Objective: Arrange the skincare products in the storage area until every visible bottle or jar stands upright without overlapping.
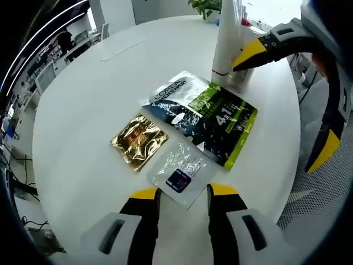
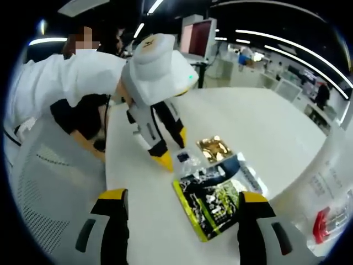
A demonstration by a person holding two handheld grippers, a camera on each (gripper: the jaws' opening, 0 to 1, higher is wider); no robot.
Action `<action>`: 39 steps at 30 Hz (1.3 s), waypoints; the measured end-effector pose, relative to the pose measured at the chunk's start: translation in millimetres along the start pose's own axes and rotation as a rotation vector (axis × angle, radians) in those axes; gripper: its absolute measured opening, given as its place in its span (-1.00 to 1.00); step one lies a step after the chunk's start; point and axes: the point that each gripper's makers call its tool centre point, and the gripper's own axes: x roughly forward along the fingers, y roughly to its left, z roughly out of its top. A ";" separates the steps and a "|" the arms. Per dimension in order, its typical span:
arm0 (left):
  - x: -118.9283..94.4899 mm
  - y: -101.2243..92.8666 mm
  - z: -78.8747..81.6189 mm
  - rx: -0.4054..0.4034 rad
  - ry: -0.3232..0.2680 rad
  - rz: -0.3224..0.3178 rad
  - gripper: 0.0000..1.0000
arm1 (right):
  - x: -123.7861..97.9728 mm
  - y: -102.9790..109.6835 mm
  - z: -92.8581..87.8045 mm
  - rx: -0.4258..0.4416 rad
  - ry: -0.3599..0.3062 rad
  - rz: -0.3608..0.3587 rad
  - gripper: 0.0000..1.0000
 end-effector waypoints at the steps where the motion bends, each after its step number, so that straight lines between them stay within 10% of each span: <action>1: -0.4 -1.0 -0.3 0.003 0.004 -0.001 -0.28 | -0.1 0.0 -0.1 0.000 0.001 0.000 0.55; 14: -3.3 2.3 -1.3 0.027 0.008 0.010 -0.22 | -0.2 0.2 5.6 0.019 -0.031 0.012 0.54; 39: -63.9 -17.7 38.5 0.006 -0.249 0.089 0.25 | -24.7 1.6 33.5 0.043 -0.186 -0.008 0.58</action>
